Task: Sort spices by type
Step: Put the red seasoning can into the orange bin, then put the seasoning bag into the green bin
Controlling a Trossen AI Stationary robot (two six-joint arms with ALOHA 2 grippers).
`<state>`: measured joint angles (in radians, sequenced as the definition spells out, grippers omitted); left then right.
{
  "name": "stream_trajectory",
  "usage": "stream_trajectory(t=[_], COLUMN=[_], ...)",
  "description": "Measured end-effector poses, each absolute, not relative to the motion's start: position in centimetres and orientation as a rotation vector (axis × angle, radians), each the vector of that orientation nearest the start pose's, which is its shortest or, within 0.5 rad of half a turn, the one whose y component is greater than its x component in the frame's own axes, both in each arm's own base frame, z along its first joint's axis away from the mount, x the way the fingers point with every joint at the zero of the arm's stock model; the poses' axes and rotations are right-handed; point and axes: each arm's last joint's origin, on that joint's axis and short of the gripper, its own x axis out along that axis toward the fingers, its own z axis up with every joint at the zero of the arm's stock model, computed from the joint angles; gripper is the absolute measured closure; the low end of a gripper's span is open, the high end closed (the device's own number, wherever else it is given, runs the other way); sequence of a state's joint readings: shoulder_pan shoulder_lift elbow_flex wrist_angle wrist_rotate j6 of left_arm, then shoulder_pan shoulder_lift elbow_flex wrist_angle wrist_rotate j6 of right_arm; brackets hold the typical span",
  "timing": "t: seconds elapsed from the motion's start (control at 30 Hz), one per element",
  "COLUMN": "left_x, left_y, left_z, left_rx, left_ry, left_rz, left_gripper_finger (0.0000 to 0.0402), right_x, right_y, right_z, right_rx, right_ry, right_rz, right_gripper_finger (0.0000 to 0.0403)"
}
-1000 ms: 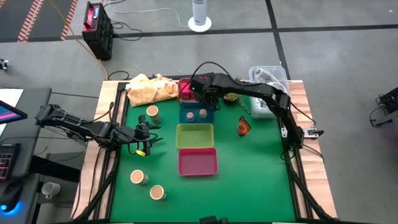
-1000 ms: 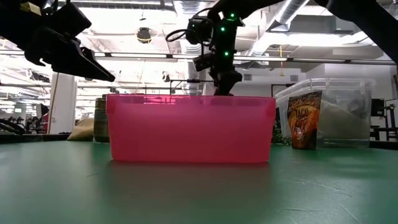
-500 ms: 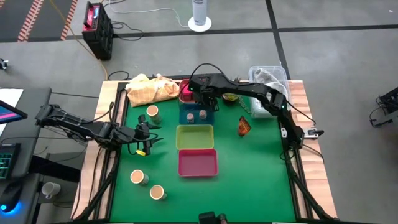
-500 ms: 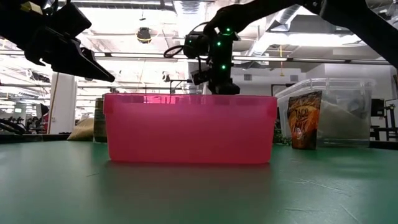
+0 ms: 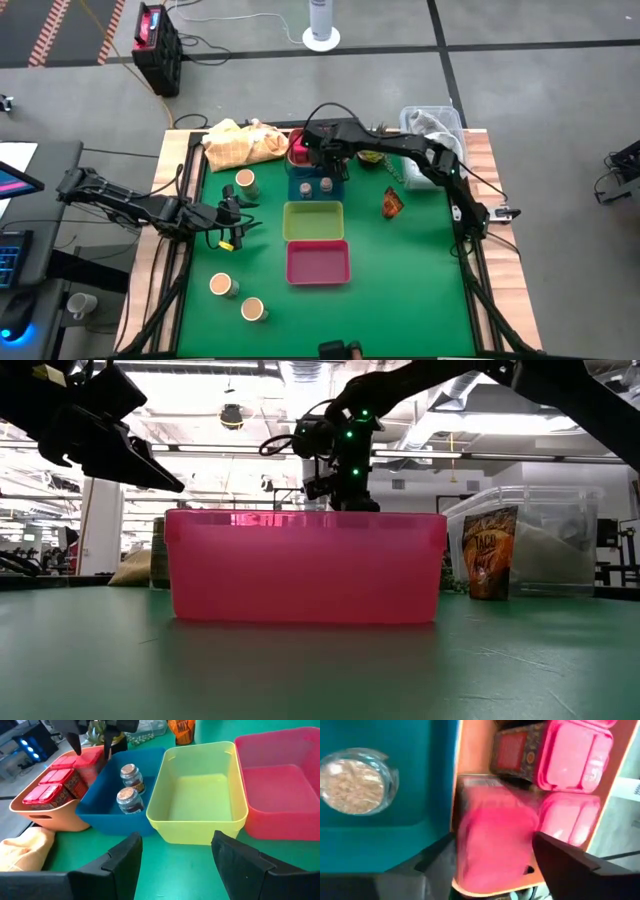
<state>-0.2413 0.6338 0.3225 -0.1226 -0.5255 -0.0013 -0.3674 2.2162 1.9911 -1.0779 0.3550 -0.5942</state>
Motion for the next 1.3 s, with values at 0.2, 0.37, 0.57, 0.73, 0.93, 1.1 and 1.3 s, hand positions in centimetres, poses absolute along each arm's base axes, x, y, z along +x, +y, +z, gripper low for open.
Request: stream_trajectory(t=[0.2, 0.37, 0.57, 0.73, 0.93, 1.1, 1.3], left_x=[14.2, 14.2, 14.2, 14.1, 13.7, 13.7, 13.5], left_y=[-2.0, -2.0, -2.0, -2.0, -1.9, -1.9, -1.9], left_z=[20.3, 20.3, 20.3, 20.0, 19.6, 19.8, 19.6], left_rx=[0.162, 0.162, 0.159, 0.158, 0.112, 0.083, 0.052], left_ry=[0.404, 0.404, 0.406, 0.438, 0.511, 0.51, 0.539], left_rz=[0.28, 0.279, 0.269, 0.258, 0.278, 0.291, 0.305], left_gripper_finger=[0.0175, 0.0175, 0.0175, 0.0175, 0.0175, 0.0175, 0.0175], right_x=[42.2, 42.0, 42.0, 41.5, 40.0, 40.0, 38.0], right_y=[-17.3, -17.3, -17.2, -15.9, -13.3, -11.8, -10.7], right_z=[22.8, 24.2, 26.9, 30.6, 32.1, 30.5, 29.4], right_rx=[-0.451, -0.447, -0.412, -0.292, -0.04, 0.122, 0.206], right_ry=[1.463, 1.437, 1.391, 1.342, 1.446, 1.485, 1.571], right_rz=[-0.225, -0.251, -0.305, -0.289, -0.22, -0.204, -0.231], right_gripper_finger=[0.0054, 0.0035, 0.0042, 0.0054, 0.0071, 0.0079, 0.0085])
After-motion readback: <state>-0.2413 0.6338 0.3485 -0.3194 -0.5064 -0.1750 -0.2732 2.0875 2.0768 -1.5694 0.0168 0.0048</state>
